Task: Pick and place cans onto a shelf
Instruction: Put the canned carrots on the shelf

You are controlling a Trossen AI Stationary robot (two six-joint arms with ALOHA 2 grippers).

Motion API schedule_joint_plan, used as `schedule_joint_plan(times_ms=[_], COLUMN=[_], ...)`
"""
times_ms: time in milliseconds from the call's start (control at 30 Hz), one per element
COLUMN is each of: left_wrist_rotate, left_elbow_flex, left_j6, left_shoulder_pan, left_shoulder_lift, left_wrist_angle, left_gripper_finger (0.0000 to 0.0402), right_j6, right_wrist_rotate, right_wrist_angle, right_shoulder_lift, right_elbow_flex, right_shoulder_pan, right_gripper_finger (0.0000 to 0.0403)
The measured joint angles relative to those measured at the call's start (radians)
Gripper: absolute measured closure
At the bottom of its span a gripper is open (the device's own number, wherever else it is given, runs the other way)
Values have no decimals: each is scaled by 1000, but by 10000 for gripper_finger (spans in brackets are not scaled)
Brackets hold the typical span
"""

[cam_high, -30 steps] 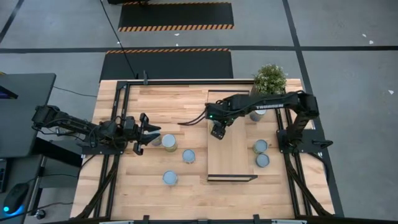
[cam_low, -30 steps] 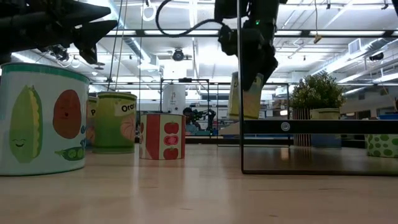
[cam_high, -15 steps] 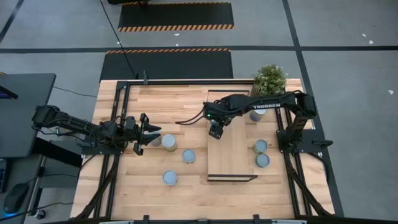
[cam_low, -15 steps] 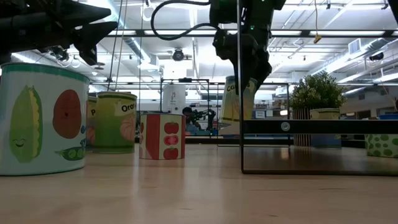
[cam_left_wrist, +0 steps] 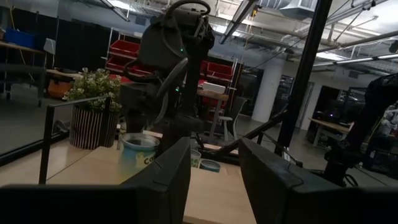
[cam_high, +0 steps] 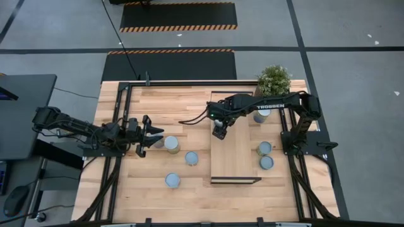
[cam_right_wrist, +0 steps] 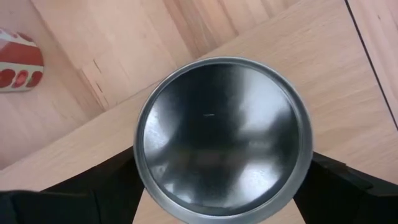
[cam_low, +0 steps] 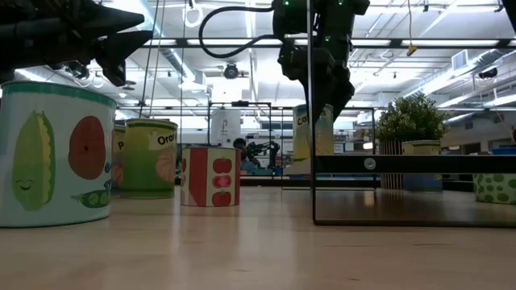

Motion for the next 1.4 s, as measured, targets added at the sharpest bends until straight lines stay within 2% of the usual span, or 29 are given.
schedule_joint_plan(times_ms=[367, 633, 733, 900, 1167, 1400], left_wrist_rotate=[0, 0, 0, 0, 0, 0], left_elbow_flex=[0, 0, 0, 0, 0, 0], left_j6=[0, 1, 2, 12, 11, 11], left_shoulder_pan=[0, 0, 0, 0, 0, 0], left_shoulder_lift=[0, 0, 0, 0, 0, 0], left_wrist_angle=[0, -2, -9, -8, -8, -14], left_gripper_finger=[260, 260, 260, 260, 260, 260], right_j6=[60, 30, 9, -46, -114, -233], right_wrist_rotate=[56, 37, 41, 117, 127, 168], right_wrist_angle=[3, 9, 2, -14, -33, -117], right_shoulder_lift=[0, -5, -5, -6, -6, -27], right_elbow_flex=[-1, 15, 43, 92, 152, 179], right_shoulder_pan=[-50, -81, -84, -78, -75, 12], right_gripper_finger=[47, 47, 47, 47, 47, 47])
